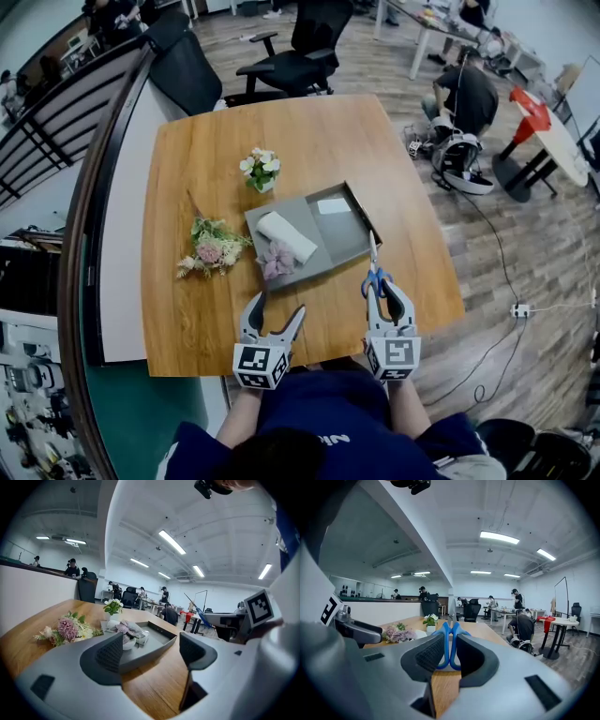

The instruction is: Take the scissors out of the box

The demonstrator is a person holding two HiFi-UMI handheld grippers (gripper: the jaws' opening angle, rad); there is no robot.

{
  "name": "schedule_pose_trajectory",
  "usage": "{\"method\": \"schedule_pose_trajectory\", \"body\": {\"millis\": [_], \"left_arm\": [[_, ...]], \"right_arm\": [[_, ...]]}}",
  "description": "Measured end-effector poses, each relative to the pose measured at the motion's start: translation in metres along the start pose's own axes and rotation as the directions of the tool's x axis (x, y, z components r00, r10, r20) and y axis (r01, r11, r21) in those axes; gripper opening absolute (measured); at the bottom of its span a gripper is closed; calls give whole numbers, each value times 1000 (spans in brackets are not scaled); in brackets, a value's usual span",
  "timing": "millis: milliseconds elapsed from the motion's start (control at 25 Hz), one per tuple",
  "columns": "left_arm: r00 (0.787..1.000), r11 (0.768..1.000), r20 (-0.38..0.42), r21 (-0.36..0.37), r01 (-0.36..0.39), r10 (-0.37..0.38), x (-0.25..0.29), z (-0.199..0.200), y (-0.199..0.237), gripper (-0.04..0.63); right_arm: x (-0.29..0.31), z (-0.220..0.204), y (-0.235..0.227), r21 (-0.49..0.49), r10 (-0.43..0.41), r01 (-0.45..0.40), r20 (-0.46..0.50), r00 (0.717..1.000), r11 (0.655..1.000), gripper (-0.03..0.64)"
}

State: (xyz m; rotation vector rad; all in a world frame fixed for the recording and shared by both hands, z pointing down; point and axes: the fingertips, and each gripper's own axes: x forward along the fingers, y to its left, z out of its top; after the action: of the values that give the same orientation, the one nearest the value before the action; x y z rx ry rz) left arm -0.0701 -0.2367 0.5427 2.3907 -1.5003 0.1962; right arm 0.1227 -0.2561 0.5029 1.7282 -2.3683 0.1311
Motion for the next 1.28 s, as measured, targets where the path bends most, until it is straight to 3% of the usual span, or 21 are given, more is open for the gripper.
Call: {"method": "schedule_pose_trajectory", "body": {"millis": [160,240,360,520,680,1280], "left_arm": [[1000,1000,4,-6,5,-5,-1,-1,-3,367],[1000,1000,9,9,7,-7,-1,1,-6,333],[1000,1000,22,11,10,-10,-2,5,-9,169],[1000,1000,14,-2,11,-10,-1,1,-10,14],[999,997,15,-56,44,-43,3,0,-12,3],[998,997,-15,19,69,-69,13,-2,-30,2]], "right_arm": [[-1,2,1,-8,8,-8,1,1000,1000,97],[-2,1,2,-12,13,-13,-4,1000,1000,97],[-1,-1,1,-10,16,-16,-9,1000,1000,97],[-2,-1,-1,-6,16,-16,-3,1000,1000,97],[-2,0,-5,-1,18,-18,9,1000,1000,95],[4,-1,-16,-10,31,-31,-2,1000,999,94]]}}
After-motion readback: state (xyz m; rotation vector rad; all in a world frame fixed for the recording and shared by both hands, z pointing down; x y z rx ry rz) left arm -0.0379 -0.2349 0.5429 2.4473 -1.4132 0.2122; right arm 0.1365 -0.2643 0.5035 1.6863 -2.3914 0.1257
